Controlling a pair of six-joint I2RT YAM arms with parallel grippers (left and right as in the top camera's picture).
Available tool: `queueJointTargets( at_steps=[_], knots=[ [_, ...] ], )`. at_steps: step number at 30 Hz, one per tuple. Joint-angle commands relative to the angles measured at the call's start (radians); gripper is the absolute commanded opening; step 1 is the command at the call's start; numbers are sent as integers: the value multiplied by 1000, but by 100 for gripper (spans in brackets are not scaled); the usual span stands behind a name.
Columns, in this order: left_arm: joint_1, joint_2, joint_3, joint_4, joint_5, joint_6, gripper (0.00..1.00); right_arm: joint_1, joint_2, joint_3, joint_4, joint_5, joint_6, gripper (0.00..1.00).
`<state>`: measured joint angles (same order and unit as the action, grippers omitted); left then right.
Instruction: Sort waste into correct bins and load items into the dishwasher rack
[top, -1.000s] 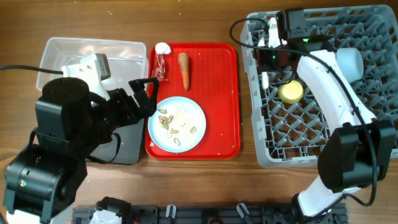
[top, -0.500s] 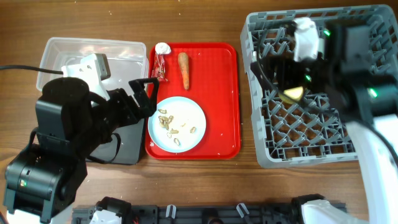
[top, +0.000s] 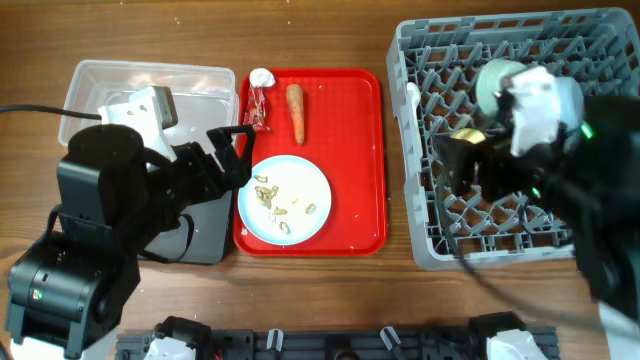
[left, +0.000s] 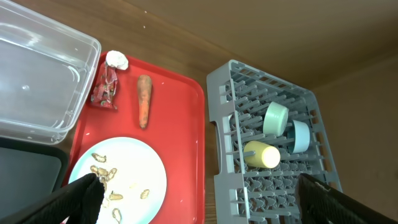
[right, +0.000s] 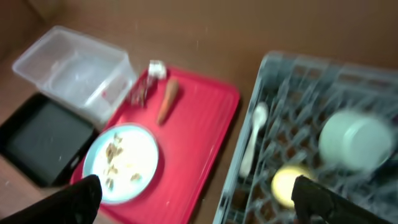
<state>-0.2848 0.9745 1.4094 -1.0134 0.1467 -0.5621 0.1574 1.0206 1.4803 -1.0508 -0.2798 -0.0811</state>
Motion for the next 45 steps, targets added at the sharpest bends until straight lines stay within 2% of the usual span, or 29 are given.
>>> queueJointTargets(
  at_steps=[1, 9, 18, 22, 26, 30, 45],
  knots=[
    [8, 0, 5, 2, -10, 5, 100, 2, -160, -111, 106, 77, -24, 100],
    [8, 0, 5, 2, -10, 5, 100, 2, -507, -544, 251, 119, -13, 100],
    [8, 0, 5, 2, -10, 5, 100, 2, -946, -1148, 613, 123, 40, 100],
    [8, 0, 5, 2, -10, 5, 100, 2, -1009, -1299, 717, 122, 93, 100],
    [8, 0, 5, 2, -10, 5, 100, 2, -1018, -1411, 906, 123, 108, 100],
    [8, 0, 5, 2, -10, 5, 100, 2, -1018, -1458, 1026, 124, 109, 100],
    [8, 0, 5, 3, -10, 5, 100, 2, -1016, -1458, 1028, 124, 109, 100]
  ],
)
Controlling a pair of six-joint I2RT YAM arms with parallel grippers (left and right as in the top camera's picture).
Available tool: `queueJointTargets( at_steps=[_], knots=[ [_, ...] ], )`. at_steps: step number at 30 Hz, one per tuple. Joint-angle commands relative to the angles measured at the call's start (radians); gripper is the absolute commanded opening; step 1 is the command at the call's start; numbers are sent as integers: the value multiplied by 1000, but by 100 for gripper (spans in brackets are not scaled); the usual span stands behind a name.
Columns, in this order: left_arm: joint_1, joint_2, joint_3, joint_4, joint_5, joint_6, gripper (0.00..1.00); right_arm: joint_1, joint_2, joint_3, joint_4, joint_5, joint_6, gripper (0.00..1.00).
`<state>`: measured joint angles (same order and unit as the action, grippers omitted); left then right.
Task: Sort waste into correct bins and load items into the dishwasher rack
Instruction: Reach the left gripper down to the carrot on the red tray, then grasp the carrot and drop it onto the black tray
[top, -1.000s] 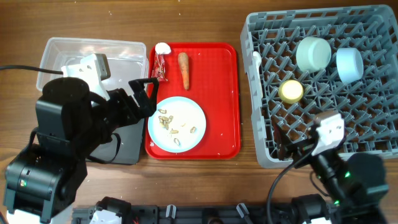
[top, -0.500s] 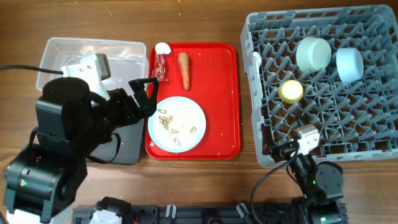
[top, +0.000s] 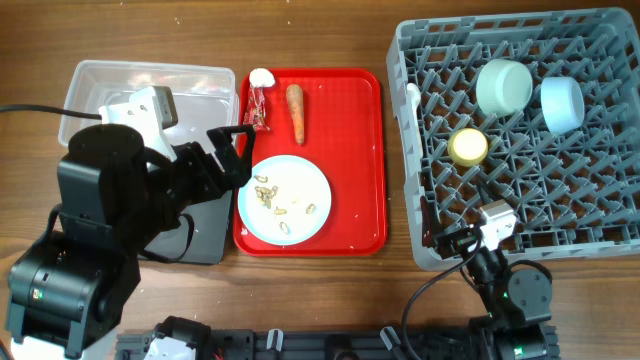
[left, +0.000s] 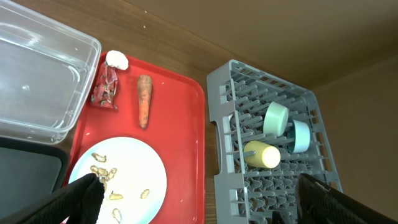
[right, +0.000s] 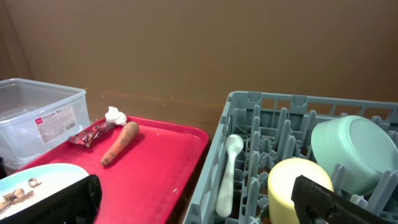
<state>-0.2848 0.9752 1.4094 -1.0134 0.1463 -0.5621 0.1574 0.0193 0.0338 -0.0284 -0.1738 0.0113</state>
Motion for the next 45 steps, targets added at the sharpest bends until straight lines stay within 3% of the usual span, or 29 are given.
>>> queueJointTargets(
  at_steps=[1, 3, 4, 8, 11, 18, 20, 25, 28, 36, 38, 45],
  knots=[
    [8, -1, 5, 2, -9, 5, 100, 2, -14, -12, 6, 17, 17, 100],
    [8, -1, 5, 3, 35, -10, 100, 2, -14, -12, 5, 17, 16, 100],
    [8, -1, 5, 13, 130, -61, 100, 2, -14, -12, 6, 18, 17, 100],
    [0, 51, 3, 219, 122, -63, 100, 2, -14, -12, 6, 17, 16, 100],
    [-55, 226, 3, 259, 14, -64, 100, 2, -14, -12, 6, 17, 17, 100],
    [-97, 603, 3, 428, -12, -20, 100, 2, -14, -12, 6, 18, 17, 100],
    [-106, 734, 3, 462, -106, -19, 100, 2, -14, -12, 6, 17, 17, 100],
    [-114, 916, 3, 477, -283, -19, 99, 2, -14, -12, 6, 17, 16, 100],
    [-114, 1011, 3, 530, -304, -18, 100, 2, -14, -12, 6, 17, 17, 100],
    [-143, 1099, 3, 702, -299, -14, 86, 2, -14, -12, 6, 17, 17, 100],
    [-144, 1102, 3, 759, -313, 16, 79, 2, -14, -12, 6, 18, 16, 100],
    [-145, 1180, 3, 805, -377, 35, 75, 2, -14, -12, 6, 17, 17, 100]
  ],
)
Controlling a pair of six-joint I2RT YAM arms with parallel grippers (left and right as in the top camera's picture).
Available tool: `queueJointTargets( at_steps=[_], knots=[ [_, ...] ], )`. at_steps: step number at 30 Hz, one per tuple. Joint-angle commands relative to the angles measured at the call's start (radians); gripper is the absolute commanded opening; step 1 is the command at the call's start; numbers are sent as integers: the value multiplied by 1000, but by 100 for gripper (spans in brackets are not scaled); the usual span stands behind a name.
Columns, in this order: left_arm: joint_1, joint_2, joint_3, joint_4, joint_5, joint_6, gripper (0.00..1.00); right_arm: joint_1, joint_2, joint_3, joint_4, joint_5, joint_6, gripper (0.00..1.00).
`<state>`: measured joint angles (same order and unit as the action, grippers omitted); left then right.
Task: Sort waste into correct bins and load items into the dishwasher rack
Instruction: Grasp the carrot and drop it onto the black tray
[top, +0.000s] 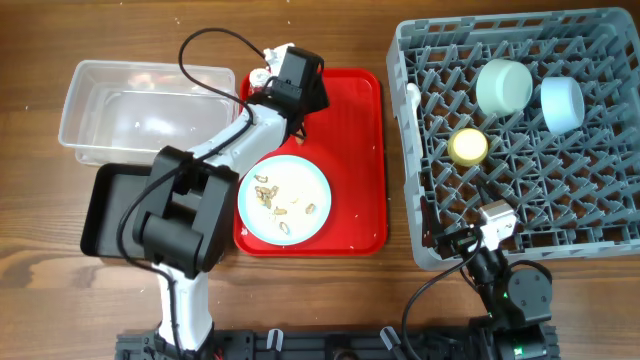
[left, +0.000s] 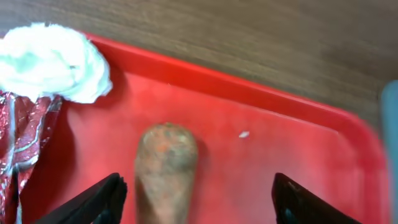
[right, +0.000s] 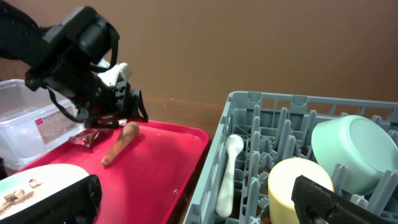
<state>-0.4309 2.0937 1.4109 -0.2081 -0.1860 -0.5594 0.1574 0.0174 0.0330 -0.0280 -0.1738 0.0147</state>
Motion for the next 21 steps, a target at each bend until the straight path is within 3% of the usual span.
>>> queueJointTargets(
  at_steps=[1, 4, 6, 11, 16, 21],
  knots=[
    [1, 72, 1, 0, -49, 33, 75, 2, -13, -11, 5, 17, 13, 100],
    [1, 89, 1, 3, -52, 32, 67, 2, -13, -11, 5, 17, 13, 100],
    [1, 93, 1, 10, -51, 32, 51, 2, -13, -11, 5, 17, 13, 100],
    [1, 68, 3, 11, -51, 32, 25, 2, -13, -11, 5, 17, 13, 100],
    [-3, -69, 3, -72, -47, 31, 20, 2, -13, -11, 5, 17, 13, 100],
    [-10, -319, 3, -371, -39, 24, 6, 2, -13, -11, 5, 17, 13, 100]
  ],
)
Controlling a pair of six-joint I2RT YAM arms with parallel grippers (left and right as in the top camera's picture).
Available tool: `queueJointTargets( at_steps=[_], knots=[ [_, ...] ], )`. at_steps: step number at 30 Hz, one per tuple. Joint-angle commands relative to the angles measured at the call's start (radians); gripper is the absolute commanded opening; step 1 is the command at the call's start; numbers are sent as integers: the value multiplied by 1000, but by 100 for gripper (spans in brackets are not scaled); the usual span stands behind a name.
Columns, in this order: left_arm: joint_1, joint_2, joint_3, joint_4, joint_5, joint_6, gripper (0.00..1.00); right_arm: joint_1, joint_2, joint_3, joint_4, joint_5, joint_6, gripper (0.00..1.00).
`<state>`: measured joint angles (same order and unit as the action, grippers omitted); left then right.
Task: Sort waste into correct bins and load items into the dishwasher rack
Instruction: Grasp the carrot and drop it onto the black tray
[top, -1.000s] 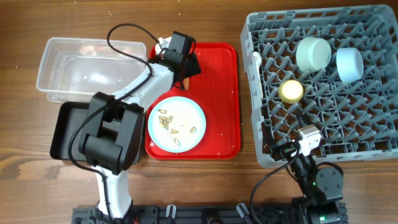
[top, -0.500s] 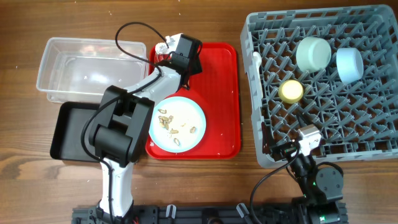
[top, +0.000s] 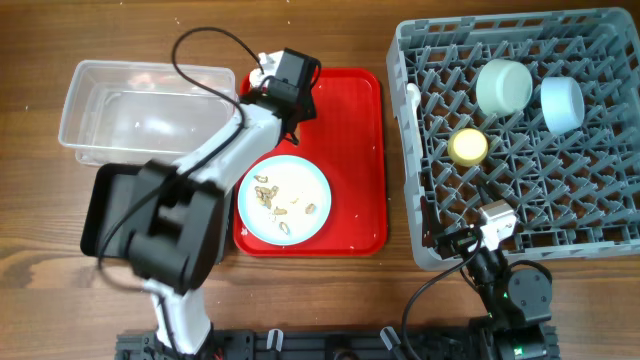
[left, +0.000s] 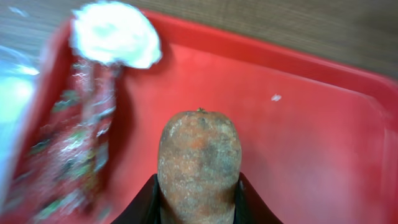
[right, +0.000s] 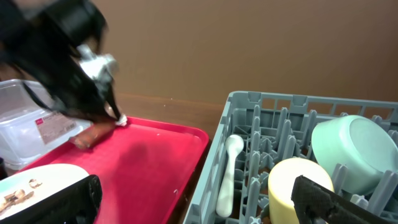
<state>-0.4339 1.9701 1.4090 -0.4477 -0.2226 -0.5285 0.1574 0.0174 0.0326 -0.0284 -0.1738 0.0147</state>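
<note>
My left gripper (left: 199, 194) is shut on the thick end of an orange carrot (left: 199, 155) at the far left of the red tray (top: 350, 150). From overhead the gripper (top: 286, 88) hides the carrot. The carrot (right: 93, 132) also shows in the right wrist view, low over the tray. A white tissue ball (left: 115, 34) and a red wrapper (left: 81, 124) lie just left of it. A pale blue plate (top: 285, 200) with food scraps sits at the tray's front. My right gripper (right: 199, 208) stands open at the grey dishwasher rack's (top: 425, 240) front edge.
The rack holds a green cup (top: 503, 85), a blue cup (top: 562, 103), a yellow cup (top: 468, 146) and a white spoon (top: 412, 95). A clear plastic bin (top: 100, 80) and a black bin (top: 105, 215) stand left of the tray.
My left gripper was open with its fingers wide on either side of the carrot; now it is shut on it. The carrot sits further left on the tray. The right arm has not moved.
My left arm stood open over the black bin while my right arm was over the rack. Then the right arm rested at the rack's front edge and stayed. The left gripper was later open over the carrot, and now holds it.
</note>
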Motion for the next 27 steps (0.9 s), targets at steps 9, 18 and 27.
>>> queueJointTargets(
  at_steps=[9, 18, 27],
  knots=[
    [34, -468, -3, -893, -186, -496, 4, 2, -13, -11, 6, 17, 13, 100],
    [208, -468, -361, -826, -250, -946, 4, 2, -13, -11, 5, 17, 14, 100],
    [337, -480, -338, -754, -208, -793, 53, 2, -13, -11, 6, 17, 13, 100]
  ],
)
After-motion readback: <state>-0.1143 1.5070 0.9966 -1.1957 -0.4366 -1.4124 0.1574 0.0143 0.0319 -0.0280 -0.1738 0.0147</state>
